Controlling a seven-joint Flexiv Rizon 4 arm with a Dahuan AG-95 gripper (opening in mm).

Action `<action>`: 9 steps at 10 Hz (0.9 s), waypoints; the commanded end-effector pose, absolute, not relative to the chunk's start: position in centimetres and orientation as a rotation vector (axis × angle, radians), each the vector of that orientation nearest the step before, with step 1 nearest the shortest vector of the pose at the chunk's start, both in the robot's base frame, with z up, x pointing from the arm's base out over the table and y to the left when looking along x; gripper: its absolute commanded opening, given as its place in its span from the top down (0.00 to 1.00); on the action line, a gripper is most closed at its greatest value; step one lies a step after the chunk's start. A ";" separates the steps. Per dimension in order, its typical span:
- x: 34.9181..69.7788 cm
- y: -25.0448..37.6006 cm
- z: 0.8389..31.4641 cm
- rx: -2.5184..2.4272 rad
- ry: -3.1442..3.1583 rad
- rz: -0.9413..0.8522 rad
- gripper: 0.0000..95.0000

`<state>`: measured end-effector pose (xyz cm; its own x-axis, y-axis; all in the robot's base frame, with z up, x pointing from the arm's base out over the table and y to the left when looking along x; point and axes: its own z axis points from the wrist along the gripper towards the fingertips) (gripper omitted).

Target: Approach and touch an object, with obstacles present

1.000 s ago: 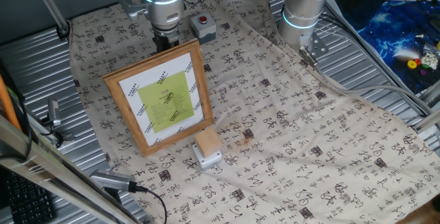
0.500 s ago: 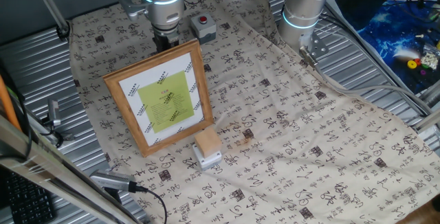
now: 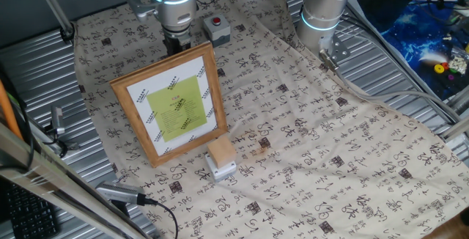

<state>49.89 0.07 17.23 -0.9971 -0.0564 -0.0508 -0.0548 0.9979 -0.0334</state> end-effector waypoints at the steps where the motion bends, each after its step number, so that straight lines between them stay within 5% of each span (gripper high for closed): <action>1: 50.0 0.1 17.2 -0.088 3.085 -0.046 1.00; 9: 49.9 0.0 17.1 -0.145 3.115 -0.032 1.00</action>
<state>49.86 -0.02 17.01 -0.9953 -0.0942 -0.0227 -0.0937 0.9953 -0.0235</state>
